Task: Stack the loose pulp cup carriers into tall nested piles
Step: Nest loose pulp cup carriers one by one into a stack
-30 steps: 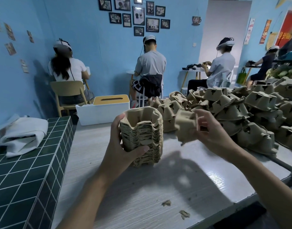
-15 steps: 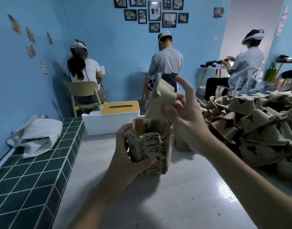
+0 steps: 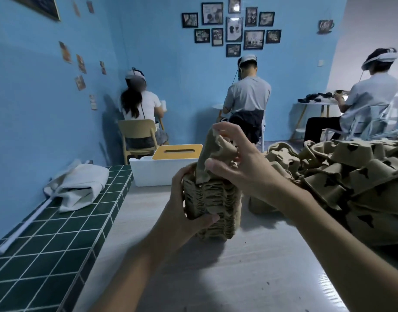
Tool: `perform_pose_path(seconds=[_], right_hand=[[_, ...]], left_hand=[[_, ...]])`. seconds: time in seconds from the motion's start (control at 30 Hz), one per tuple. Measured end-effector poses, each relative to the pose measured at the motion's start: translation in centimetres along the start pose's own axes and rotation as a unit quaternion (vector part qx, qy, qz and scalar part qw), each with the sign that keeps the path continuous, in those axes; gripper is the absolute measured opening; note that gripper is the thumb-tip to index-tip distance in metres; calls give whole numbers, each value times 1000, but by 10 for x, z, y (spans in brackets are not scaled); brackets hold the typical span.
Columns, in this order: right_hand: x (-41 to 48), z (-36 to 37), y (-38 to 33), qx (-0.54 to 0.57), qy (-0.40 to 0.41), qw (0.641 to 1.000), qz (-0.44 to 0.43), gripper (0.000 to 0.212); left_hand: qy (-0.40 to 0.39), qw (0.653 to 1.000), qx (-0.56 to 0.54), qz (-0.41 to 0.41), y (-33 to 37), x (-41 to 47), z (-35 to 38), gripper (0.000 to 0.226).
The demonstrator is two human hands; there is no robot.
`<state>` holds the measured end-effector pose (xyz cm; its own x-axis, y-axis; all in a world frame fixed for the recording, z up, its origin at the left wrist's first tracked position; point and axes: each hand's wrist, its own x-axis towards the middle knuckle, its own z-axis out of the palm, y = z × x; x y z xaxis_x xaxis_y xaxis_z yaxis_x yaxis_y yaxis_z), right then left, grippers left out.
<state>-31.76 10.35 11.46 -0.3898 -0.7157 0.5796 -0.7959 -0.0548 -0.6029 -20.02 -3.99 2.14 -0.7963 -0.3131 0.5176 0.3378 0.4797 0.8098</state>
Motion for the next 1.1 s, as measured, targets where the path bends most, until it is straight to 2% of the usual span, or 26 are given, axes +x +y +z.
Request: perform_pose_path(seconds=[0.07, 0.2, 0.4, 0.5, 0.63, 0.73, 0.83, 0.93, 1.03, 1.1], right_hand=[[-3, 6, 5, 15, 54, 998, 4, 64], [-19, 18, 15, 119, 111, 987, 0, 53], [-24, 25, 22, 159, 133, 978, 20, 53], [-25, 29, 22, 223, 168, 960, 7, 43], [-24, 32, 20, 271, 203, 941, 8, 44], [-23, 35, 23, 254, 188, 948, 29, 44], [-29, 37, 28, 162, 167, 971, 49, 45], [-42, 36, 32, 106, 230, 965, 71, 44], [-54, 34, 45, 46, 387, 911, 137, 22], [-59, 33, 59, -26, 436, 877, 199, 22]], left_hand=[[11, 1000, -2, 1, -1, -2, 2, 97], [31, 999, -4, -4, -7, -4, 3, 104], [31, 999, -22, -18, -9, -6, 3, 114], [30, 999, -32, -30, -8, -6, 4, 117], [27, 999, -22, -30, -8, -6, 3, 124], [9, 999, -7, -30, -2, -1, -1, 136], [2, 999, -43, -33, 8, 5, -7, 139], [5, 998, -55, -12, 17, 11, -7, 122], [37, 998, -42, 2, 16, 15, 2, 74], [41, 998, -47, 9, 11, 17, 5, 64]])
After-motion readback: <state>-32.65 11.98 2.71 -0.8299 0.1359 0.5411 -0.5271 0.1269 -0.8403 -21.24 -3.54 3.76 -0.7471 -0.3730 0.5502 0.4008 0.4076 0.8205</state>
